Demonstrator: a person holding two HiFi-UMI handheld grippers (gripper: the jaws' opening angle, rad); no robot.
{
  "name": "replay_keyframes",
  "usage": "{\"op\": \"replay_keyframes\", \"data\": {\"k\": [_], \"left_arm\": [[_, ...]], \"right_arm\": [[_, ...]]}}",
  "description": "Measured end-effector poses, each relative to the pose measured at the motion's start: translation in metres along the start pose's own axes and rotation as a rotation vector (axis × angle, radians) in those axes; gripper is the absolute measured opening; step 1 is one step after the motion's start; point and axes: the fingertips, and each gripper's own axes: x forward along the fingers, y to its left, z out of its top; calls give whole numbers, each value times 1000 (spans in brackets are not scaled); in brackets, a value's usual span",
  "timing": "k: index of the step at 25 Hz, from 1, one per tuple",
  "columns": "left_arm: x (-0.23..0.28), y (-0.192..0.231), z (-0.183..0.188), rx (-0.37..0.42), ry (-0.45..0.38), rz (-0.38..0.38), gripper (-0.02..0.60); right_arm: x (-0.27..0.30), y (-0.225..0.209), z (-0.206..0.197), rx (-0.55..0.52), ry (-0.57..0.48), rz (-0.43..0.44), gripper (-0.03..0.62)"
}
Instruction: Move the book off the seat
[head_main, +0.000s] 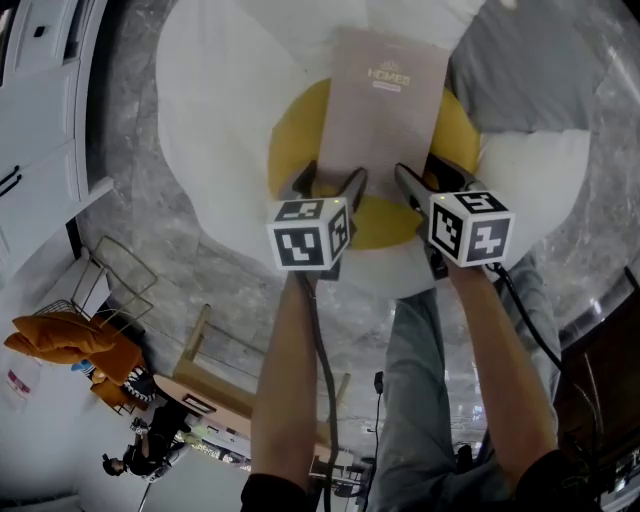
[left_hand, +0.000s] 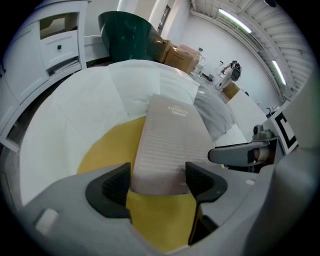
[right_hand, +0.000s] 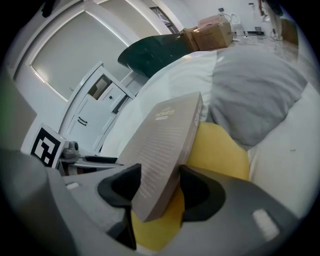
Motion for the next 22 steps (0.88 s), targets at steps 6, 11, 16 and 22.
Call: {"op": "replay_keyframes", "data": {"k": [6, 11, 16, 22], "left_arm": [[-1, 0, -7, -23, 10, 3, 331], [-19, -13, -39, -127, 60, -63, 254], [-41, -31, -69, -246, -5, -30, 244], [-72, -60, -76, -313, -101, 26, 238]], "right_arm": [[7, -3, 0, -47, 24, -28, 244], [-6, 5, -1, -230, 96, 3, 225], [-26, 20, -12, -385, 140, 41, 221], [-66, 36, -7, -559, 140, 57, 219]]}}
